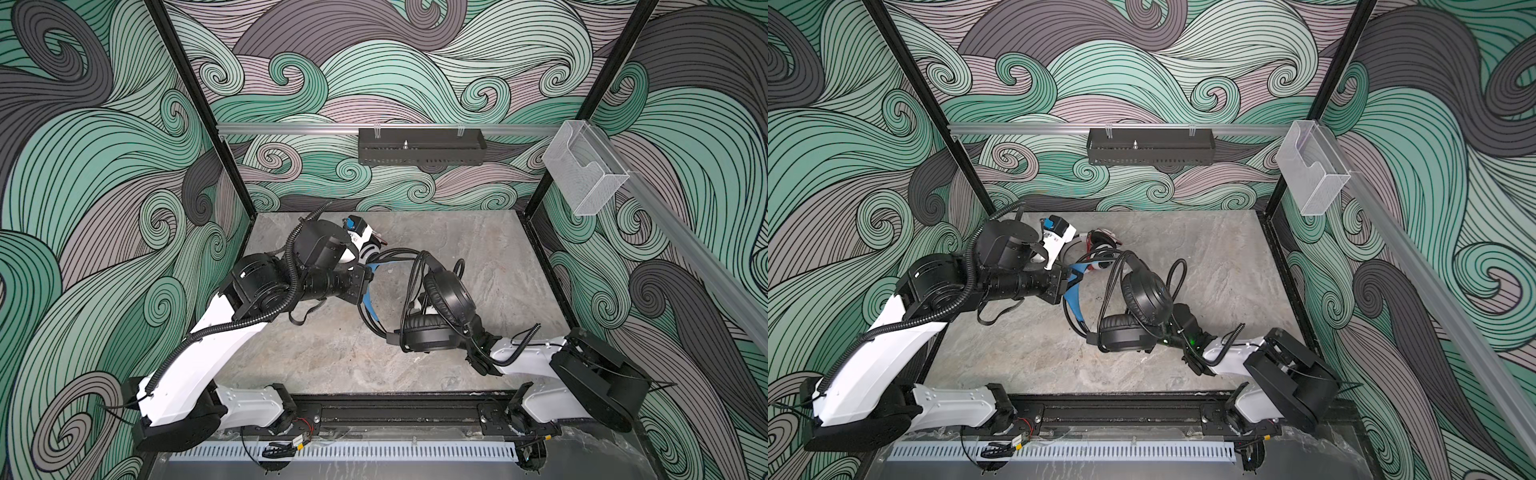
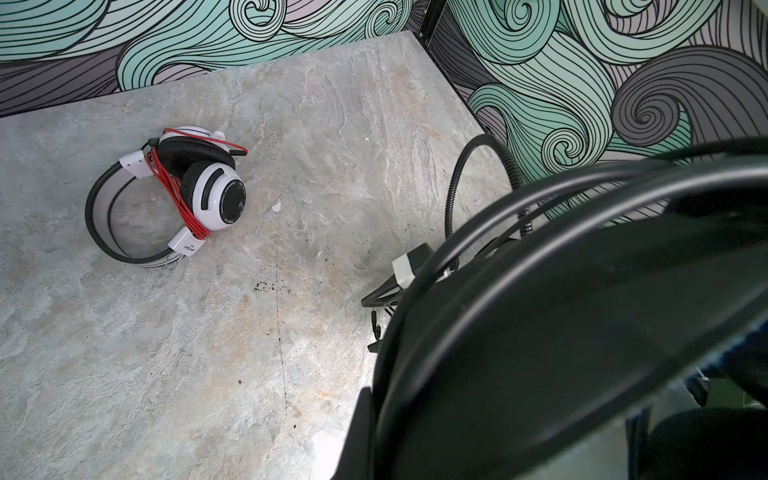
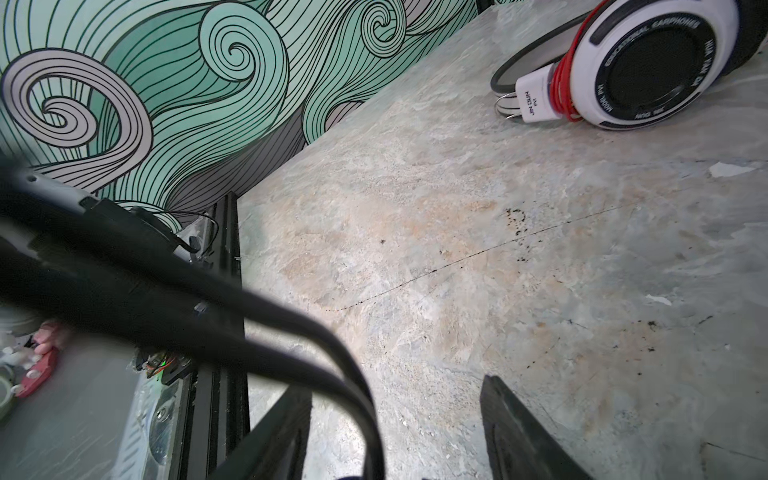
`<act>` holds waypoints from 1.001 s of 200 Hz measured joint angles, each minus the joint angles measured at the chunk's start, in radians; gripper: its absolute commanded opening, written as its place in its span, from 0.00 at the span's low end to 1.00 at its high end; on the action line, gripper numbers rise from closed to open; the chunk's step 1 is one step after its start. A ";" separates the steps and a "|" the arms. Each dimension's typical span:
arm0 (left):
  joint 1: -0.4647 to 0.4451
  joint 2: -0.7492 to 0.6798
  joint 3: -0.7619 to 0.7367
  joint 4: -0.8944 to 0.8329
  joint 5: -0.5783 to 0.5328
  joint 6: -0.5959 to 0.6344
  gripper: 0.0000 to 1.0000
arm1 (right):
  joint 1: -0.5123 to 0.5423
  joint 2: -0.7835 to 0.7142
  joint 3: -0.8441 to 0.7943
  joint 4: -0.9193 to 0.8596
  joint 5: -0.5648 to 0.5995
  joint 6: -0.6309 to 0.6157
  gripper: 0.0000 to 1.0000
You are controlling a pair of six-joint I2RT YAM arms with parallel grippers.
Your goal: Wrap the headphones
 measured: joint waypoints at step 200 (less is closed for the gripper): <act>0.037 -0.025 -0.047 0.066 0.013 -0.068 0.00 | 0.086 -0.129 -0.054 -0.010 0.059 -0.006 0.11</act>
